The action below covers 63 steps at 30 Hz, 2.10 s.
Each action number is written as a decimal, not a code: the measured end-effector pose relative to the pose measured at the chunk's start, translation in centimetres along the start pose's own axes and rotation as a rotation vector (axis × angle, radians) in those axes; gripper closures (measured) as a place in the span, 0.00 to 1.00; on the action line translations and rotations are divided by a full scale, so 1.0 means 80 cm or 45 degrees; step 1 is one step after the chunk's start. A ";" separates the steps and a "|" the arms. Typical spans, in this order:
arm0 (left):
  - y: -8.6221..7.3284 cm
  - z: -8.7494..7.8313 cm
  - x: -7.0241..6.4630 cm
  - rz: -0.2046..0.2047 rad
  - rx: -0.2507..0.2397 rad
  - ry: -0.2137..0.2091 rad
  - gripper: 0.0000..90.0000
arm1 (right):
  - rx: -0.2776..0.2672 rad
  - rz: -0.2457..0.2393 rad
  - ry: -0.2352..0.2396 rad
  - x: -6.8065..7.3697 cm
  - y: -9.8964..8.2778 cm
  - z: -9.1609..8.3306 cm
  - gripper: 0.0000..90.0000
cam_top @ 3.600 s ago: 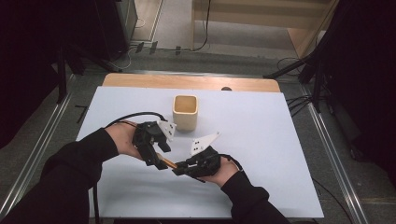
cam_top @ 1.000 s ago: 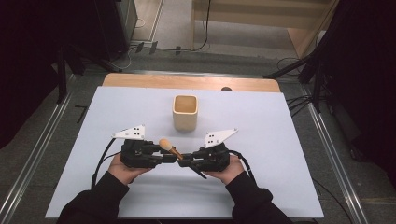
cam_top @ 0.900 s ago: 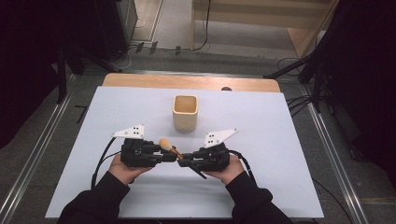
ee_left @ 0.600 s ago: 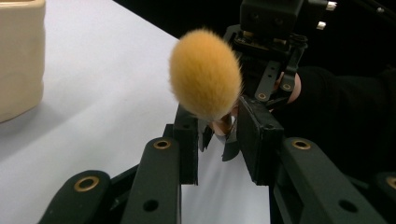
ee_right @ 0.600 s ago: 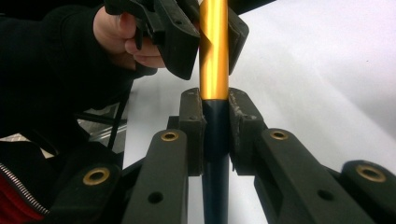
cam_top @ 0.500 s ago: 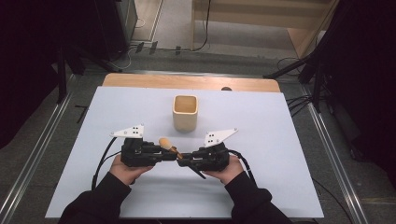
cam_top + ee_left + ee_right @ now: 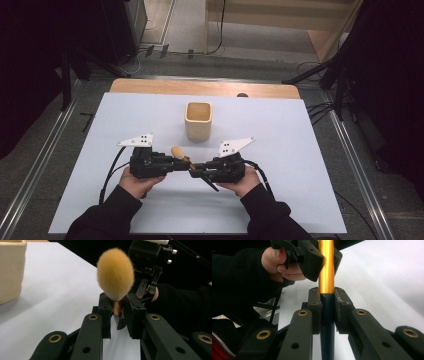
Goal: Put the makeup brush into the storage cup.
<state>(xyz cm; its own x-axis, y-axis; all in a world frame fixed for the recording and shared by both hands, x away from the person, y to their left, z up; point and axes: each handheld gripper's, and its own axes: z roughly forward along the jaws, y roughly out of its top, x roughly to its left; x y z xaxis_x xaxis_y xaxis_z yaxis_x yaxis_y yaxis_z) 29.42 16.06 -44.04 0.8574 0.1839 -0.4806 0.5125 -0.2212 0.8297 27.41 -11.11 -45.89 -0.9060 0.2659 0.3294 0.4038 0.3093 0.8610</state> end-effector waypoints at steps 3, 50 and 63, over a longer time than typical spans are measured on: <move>0.000 -0.001 0.002 -0.014 0.002 -0.018 0.87 | 0.004 -0.005 0.002 0.001 0.000 0.000 0.88; 0.080 -0.004 -0.028 0.278 0.551 0.069 0.89 | -0.007 -0.079 -0.046 0.012 0.008 0.023 0.38; 0.091 0.012 -0.033 0.388 0.699 0.094 0.89 | -0.023 -0.085 -0.038 0.010 0.007 0.029 0.71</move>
<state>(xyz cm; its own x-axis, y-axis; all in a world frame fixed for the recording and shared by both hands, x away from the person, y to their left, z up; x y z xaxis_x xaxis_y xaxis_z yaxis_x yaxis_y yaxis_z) 30.89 13.05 -37.02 0.9733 0.0962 -0.2083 0.2113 -0.7297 0.6503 27.23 -8.64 -46.07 -0.9265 0.2727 0.2593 0.3398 0.3106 0.8877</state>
